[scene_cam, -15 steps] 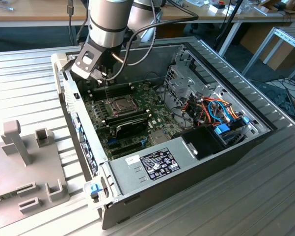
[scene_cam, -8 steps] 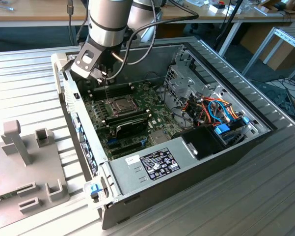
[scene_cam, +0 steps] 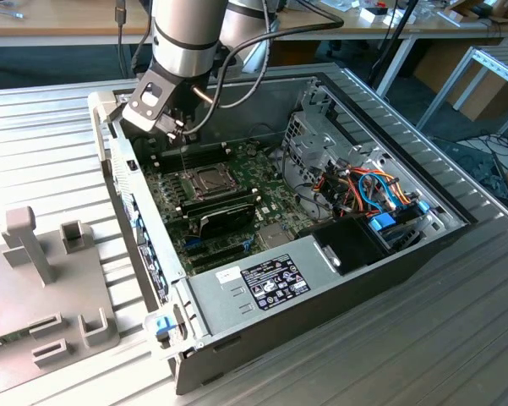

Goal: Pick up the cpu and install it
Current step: 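Install the first cpu locking lever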

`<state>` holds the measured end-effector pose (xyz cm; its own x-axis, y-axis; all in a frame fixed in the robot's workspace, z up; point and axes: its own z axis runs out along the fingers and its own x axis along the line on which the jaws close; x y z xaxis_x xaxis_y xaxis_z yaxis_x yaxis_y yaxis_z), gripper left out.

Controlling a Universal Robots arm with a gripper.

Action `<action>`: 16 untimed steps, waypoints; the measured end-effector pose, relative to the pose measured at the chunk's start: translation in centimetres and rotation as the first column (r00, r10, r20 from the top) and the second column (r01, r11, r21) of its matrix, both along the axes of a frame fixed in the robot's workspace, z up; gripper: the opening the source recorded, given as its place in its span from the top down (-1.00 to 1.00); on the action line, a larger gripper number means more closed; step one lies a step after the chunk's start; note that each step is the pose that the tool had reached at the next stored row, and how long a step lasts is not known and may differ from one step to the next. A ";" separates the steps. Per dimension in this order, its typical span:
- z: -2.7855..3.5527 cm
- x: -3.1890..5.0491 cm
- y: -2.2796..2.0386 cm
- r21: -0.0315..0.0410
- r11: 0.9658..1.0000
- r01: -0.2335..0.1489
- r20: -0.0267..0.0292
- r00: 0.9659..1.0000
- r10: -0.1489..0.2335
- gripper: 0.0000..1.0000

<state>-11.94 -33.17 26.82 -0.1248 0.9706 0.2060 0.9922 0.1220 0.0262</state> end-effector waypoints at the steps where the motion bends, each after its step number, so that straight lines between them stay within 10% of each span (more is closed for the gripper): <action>1: 0.00 0.00 0.00 0.000 1.000 -0.006 0.000 1.000 0.006 0.79; 6: 0.00 0.00 0.00 0.000 0.998 -0.065 0.000 0.998 0.065 0.79; 12: -0.01 0.01 0.00 0.000 0.998 -0.065 0.000 0.998 0.065 0.79; 16: -0.01 0.03 0.00 -0.012 0.999 -0.036 0.000 0.999 0.036 0.79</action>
